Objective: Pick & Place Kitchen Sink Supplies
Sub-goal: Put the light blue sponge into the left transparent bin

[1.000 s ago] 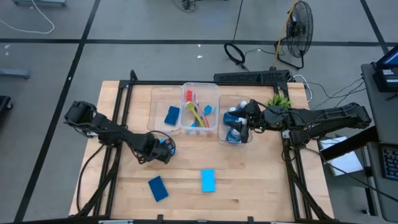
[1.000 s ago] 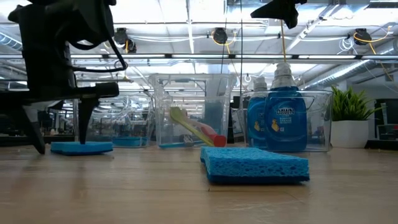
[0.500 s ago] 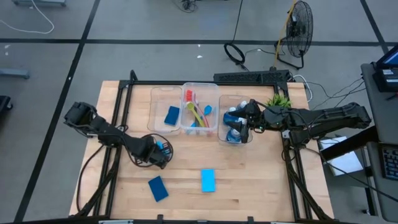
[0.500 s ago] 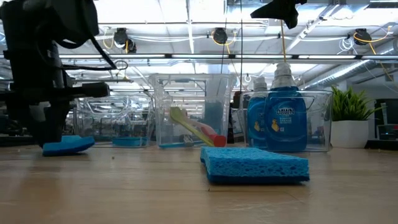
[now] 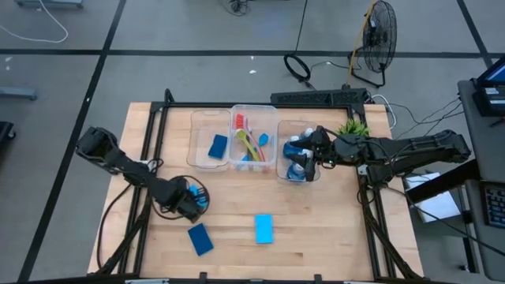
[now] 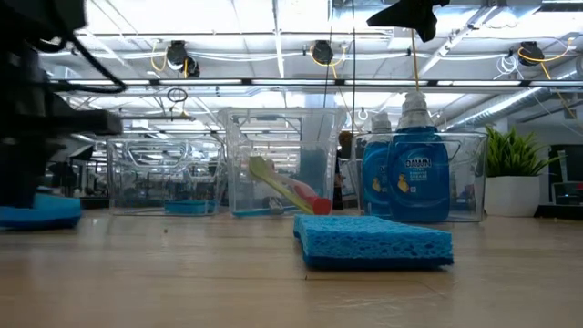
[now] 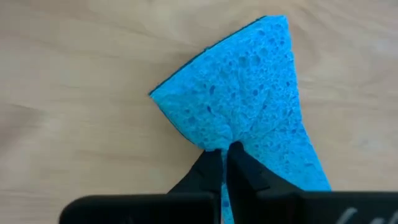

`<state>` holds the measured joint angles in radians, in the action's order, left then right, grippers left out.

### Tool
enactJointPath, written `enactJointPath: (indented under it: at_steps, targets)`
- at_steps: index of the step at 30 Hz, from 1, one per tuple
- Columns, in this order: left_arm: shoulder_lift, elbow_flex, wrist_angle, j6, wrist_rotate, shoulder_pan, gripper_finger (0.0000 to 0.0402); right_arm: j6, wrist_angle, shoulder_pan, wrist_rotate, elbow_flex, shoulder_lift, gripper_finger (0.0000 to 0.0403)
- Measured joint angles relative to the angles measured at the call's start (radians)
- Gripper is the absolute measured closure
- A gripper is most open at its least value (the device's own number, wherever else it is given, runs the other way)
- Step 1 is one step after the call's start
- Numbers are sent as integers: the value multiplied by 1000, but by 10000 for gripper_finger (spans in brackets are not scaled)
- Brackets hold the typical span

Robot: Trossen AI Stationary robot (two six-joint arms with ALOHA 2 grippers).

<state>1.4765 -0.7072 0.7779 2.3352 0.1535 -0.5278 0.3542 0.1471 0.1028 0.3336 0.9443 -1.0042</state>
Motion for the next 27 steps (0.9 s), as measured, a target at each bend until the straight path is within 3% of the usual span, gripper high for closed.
enactJointPath:
  at_steps: [12, 18, 22, 27]
  targets:
    - [-184, -4, 263, 20, -101, -99, 397, 0, 0, 0, 0, 0, 0, 190]
    - [-227, -3, 294, 1, -108, -132, 398, 0, -5, 0, 0, 0, 0, 190]
    - [-248, -4, 257, -200, -105, -137, 398, 0, -7, 0, 0, 0, 0, 190]
    - [-283, -4, 61, -633, -32, -138, 398, 0, -7, 0, 0, 0, 0, 190]
